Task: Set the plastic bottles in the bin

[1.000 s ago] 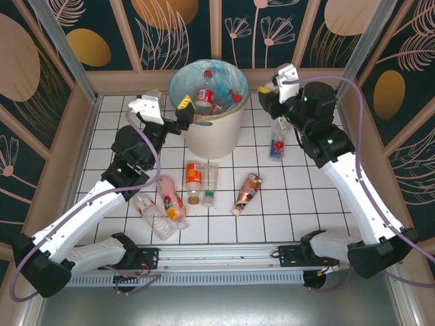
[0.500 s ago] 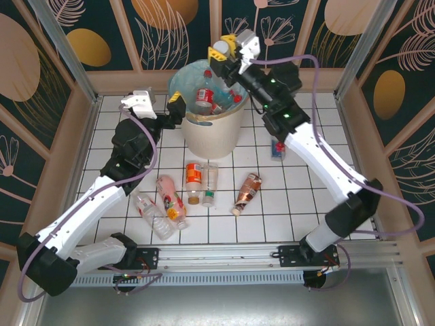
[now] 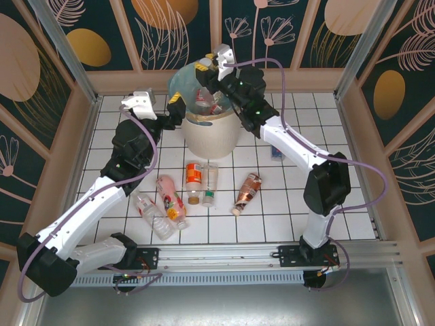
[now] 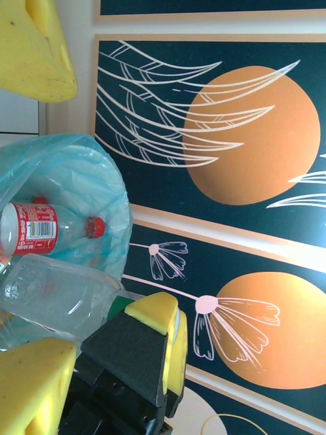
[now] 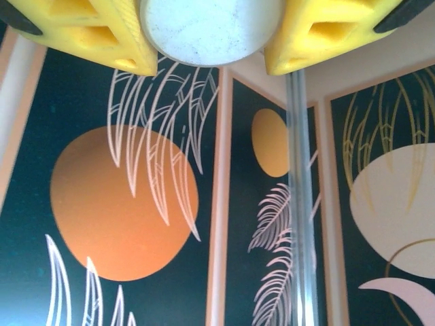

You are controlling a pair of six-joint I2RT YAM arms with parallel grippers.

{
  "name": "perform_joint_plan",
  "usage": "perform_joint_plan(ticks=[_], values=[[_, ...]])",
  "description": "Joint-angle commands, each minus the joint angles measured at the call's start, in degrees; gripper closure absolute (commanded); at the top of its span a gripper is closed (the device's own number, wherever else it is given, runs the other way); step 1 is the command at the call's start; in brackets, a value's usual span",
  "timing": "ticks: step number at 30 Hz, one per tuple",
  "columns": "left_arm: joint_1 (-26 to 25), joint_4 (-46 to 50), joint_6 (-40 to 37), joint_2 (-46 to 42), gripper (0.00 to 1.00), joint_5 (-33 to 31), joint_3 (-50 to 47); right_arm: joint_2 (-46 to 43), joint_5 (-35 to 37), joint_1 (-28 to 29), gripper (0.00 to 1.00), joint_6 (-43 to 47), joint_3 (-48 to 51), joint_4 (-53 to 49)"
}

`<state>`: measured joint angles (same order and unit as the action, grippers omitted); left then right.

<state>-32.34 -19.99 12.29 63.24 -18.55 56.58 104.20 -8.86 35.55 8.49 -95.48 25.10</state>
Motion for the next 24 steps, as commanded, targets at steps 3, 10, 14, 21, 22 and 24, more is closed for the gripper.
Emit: perform_joint_plan(ticks=[3, 10, 14, 21, 22, 24], values=[[0.2, -2.6, 0.1, -0.7, 0.11, -0.2, -0.5, -1.6, 2.6, -1.9, 0.73, 0.3, 1.2, 2.1], [0.2, -2.9, -0.3, -0.1, 0.11, -0.6, -0.5, 3.5, -3.2, -3.9, 0.72, -2.5, -0.5, 5.9], [0.2, -3.0, -0.9, 0.0, 0.11, -0.6, -0.5, 5.4, -5.1, -6.0, 0.68, -4.0, 1.0, 7.7], [0.2, -3.1, -2.0, 0.0, 0.1, -1.4, -0.5, 3.8, -6.5, -5.3, 0.49, -5.2, 6.3, 10.3], [0.2, -3.1, -2.2, 0.0, 0.1, -1.4, -0.5, 3.3, -6.4, -5.2, 0.46, -5.2, 6.7, 10.6], [0.2, -3.3, -2.5, 0.2, 0.1, -1.6, -0.5, 2.3, -6.1, -4.9, 0.43, -4.8, 7.4, 10.8]])
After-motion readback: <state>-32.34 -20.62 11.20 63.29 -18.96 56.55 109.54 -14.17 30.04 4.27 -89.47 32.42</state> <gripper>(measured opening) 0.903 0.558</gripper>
